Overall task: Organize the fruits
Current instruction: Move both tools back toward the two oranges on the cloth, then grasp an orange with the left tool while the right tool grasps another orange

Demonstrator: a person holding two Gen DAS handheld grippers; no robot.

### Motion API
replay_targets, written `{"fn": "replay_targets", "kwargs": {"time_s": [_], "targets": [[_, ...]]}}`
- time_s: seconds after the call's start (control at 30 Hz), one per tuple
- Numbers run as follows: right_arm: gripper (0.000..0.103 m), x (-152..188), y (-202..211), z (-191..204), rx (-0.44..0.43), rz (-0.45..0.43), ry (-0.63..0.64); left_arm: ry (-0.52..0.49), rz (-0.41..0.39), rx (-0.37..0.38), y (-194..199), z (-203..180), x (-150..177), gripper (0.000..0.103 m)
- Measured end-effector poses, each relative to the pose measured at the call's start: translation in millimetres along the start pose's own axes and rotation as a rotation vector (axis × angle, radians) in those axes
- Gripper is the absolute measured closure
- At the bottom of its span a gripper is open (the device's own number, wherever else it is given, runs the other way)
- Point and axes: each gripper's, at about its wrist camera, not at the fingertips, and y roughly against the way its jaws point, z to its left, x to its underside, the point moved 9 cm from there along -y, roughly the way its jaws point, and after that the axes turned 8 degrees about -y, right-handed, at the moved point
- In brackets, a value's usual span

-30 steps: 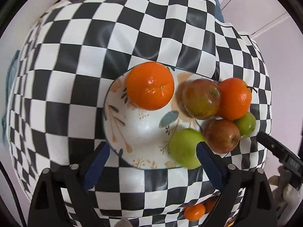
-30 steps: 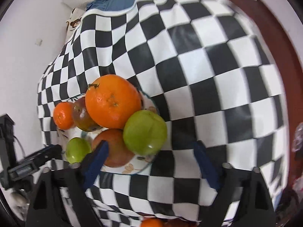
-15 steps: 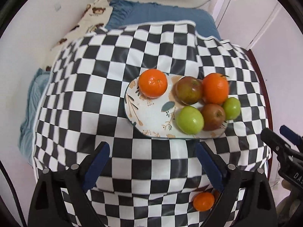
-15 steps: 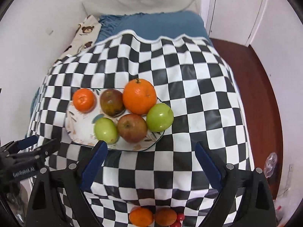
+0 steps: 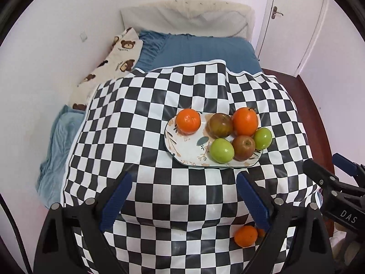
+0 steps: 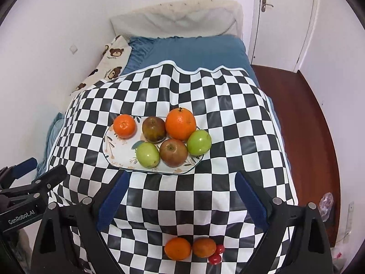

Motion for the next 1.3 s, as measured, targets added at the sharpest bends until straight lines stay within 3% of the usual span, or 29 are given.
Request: {"fn": "replay_targets", "kwargs": {"time_s": [0.27, 0.47, 0.67, 0.83, 0.9, 0.93, 0.97, 1.17, 1.3], "targets": [[0.007, 8, 30, 6, -0.039, -0.040, -0.024, -0.009, -0.052, -0.007, 23, -4, 2, 0.009], [0.007, 11, 37, -3, -0.080, -0.040, -0.071, -0.006, -0.046, 0.041, 15, -15, 10, 0.009], [0.007, 52, -4, -44, -0.079, 0.105, -0.154, -0.065, 0.092, 0.104, -32, -48, 48, 0.007], [0.007, 116, -57, -83, -0.121, 0.308, -0.273, -0.129, 0.248, 0.168, -82, -89, 94, 0.007], [0.015, 140, -74, -97, -0.143, 0.361, -0.337, -0.145, 0.318, 0.211, -103, -108, 113, 0.007], [0.031, 150, -80, -102, -0.158, 0.378, -0.359, -0.150, 0.361, 0.232, -115, -118, 124, 0.007], [0.036, 158, -84, -107, -0.160, 0.395, -0.372, -0.147, 0.408, 0.265, -127, -130, 136, 0.007], [0.036, 190, -95, -136, -0.122, 0.430, -0.409, -0.219, 0.566, 0.342, -167, -183, 178, 0.007], [0.036, 205, -99, -147, -0.101, 0.448, -0.438, -0.263, 0.597, 0.374, -181, -206, 192, 0.011]]}}
